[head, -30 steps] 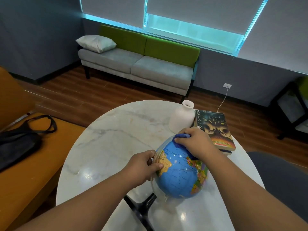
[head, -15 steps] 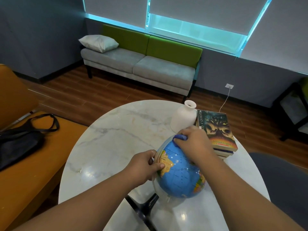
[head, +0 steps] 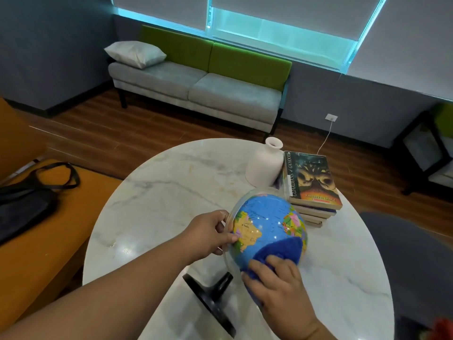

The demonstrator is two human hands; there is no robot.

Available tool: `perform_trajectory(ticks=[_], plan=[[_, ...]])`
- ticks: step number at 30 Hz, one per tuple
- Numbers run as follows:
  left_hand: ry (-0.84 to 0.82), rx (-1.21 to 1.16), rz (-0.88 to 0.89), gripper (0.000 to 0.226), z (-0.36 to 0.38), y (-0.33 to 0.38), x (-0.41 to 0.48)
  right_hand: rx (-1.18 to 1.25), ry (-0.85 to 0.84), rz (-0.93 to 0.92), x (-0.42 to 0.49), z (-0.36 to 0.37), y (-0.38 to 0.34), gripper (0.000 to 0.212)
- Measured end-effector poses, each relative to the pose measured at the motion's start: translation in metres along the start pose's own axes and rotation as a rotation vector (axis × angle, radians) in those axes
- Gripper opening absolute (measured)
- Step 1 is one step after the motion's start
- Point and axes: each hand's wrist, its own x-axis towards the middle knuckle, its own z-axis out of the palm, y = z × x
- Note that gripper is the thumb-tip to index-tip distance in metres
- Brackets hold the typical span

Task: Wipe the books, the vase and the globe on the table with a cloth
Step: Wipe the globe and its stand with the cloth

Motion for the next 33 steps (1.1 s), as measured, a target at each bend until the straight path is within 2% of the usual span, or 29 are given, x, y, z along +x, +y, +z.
perform_trajectory(ticks=[2, 5, 9, 11, 12, 14, 17, 21, 25, 33], plan=[[0.013, -0.023, 0.000, 0.021, -0.001, 0.000, 0.000, 0.002, -0.019, 0.075, -0.019, 0.008, 0.001, 0.015], [0.042, -0.050, 0.001, 0.018, -0.006, -0.003, 0.000, 0.070, -0.169, 0.328, -0.042, 0.016, 0.005, 0.012], [0.077, -0.115, 0.007, 0.013, -0.010, -0.009, -0.003, 0.340, -0.252, 0.915, -0.032, 0.009, 0.011, 0.016], [0.085, -0.148, 0.007, 0.014, -0.011, -0.012, -0.005, 0.599, -0.223, 1.193, -0.011, -0.002, 0.014, 0.025], [0.091, -0.163, 0.006, 0.014, -0.012, -0.013, -0.006, 0.806, -0.192, 1.309, 0.000, -0.006, 0.015, 0.027], [0.110, -0.177, 0.006, 0.014, -0.015, -0.016, -0.009, 1.196, -0.143, 1.485, 0.017, -0.014, 0.018, 0.045], [0.153, -0.216, 0.025, 0.011, -0.024, -0.018, -0.014, 1.338, -0.077, 1.510, 0.030, -0.019, 0.020, 0.058], [0.177, -0.272, 0.093, 0.019, -0.038, -0.014, -0.020, 1.350, 0.018, 1.447, 0.048, -0.024, 0.022, 0.055], [0.214, -0.313, 0.152, 0.018, -0.047, -0.008, -0.019, 1.364, 0.096, 1.339, 0.061, -0.025, 0.025, 0.054], [0.277, -0.265, 0.135, 0.018, -0.061, -0.014, -0.018, 1.415, 0.145, 1.279, 0.059, -0.025, 0.020, 0.049]])
